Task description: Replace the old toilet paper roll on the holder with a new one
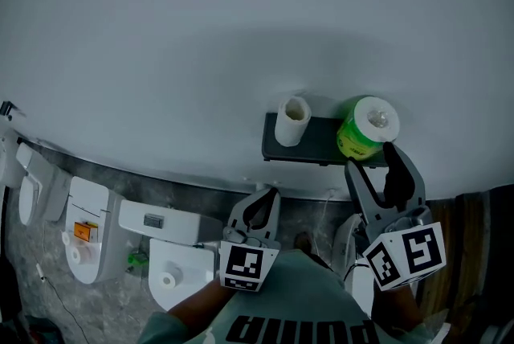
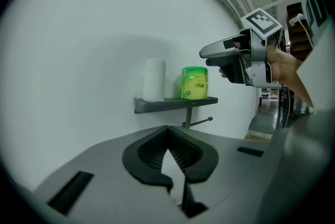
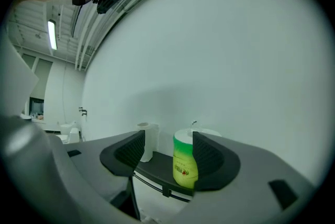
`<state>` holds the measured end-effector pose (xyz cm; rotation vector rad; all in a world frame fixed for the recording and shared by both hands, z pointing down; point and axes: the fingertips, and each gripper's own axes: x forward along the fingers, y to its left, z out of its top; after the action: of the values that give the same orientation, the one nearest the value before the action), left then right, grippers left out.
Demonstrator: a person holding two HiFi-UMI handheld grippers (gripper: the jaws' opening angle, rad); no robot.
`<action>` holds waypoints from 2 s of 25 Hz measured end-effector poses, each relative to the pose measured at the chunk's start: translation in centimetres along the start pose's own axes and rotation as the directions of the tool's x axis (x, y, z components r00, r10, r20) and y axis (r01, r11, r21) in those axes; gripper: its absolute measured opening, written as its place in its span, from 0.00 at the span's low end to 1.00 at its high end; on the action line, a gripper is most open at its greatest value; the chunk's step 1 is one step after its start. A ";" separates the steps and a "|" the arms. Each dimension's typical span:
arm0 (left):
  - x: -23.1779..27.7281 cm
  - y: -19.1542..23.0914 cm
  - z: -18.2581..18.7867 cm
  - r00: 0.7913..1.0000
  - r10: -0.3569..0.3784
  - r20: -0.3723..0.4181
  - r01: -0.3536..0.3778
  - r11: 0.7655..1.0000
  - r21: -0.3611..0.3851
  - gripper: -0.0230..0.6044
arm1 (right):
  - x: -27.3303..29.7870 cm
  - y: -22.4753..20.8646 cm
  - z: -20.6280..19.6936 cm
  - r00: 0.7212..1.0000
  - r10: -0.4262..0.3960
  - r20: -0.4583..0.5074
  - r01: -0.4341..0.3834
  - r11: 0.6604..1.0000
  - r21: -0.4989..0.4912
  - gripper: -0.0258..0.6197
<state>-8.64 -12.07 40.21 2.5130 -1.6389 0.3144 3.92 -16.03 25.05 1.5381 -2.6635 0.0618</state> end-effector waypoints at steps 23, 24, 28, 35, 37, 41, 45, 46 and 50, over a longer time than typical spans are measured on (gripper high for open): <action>1.9 -5.1 1.0 0.994 -0.106 0.007 0.105 0.992 0.074 0.04 | -3.2 -3.7 -4.7 0.995 -0.087 -0.050 0.088 0.996 0.015 0.47; 1.9 -5.1 1.1 0.994 -0.105 0.008 0.104 0.992 0.075 0.04 | -3.2 -3.7 -4.8 0.995 -0.086 -0.051 0.087 0.996 0.014 0.47; 1.9 -4.7 1.3 0.996 -0.088 0.014 0.086 0.994 0.073 0.04 | -2.9 -4.0 -5.1 0.995 -0.084 -0.059 0.085 0.996 0.015 0.47; 2.1 -3.2 2.4 0.998 -0.029 0.049 0.027 0.998 0.050 0.04 | -2.0 -4.5 -5.5 0.995 -0.075 -0.066 0.076 0.997 0.021 0.47; 2.2 -3.1 2.6 0.998 -0.025 0.054 0.022 0.999 0.047 0.04 | -1.7 -4.7 -5.6 0.995 -0.069 -0.069 0.071 0.997 0.023 0.49; 2.4 -3.0 3.0 0.997 -0.015 0.072 0.012 0.999 0.046 0.04 | -0.8 -5.1 -5.8 0.996 -0.053 -0.078 0.055 0.998 0.020 0.52; 2.7 -3.0 2.9 0.999 -0.018 0.039 0.016 0.999 0.048 0.04 | 0.5 -5.4 -5.5 0.996 -0.038 -0.077 0.038 0.999 0.011 0.58; 2.7 -3.0 2.9 0.999 -0.016 0.038 0.015 0.999 0.048 0.04 | 0.8 -5.5 -5.5 0.996 -0.033 -0.077 0.034 0.999 0.010 0.59; 2.8 -2.8 3.0 0.999 -0.005 0.037 0.004 0.999 0.051 0.04 | 1.8 -5.8 -5.3 0.997 -0.022 -0.078 0.023 1.000 0.006 0.63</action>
<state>-4.64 -14.07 37.99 2.5738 -1.6588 0.3149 8.26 -20.15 30.52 1.5340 -2.5887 0.1265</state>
